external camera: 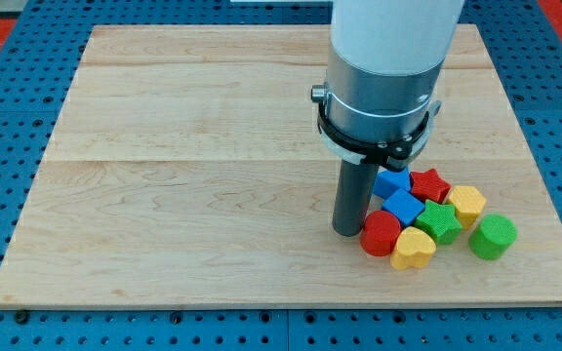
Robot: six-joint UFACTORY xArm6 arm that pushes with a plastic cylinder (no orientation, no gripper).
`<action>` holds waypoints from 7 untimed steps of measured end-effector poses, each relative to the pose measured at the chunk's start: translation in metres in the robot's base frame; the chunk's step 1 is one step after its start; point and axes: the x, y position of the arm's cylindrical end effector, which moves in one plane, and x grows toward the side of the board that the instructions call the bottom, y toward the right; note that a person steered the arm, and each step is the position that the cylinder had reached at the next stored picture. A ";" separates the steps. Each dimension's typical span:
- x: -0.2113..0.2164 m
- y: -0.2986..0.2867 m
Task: Move the yellow heart and red circle towards the center
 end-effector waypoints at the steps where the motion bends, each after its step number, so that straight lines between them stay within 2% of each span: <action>1: 0.000 0.000; 4: -0.003 0.000; 5: 0.011 -0.009; 7: 0.075 -0.009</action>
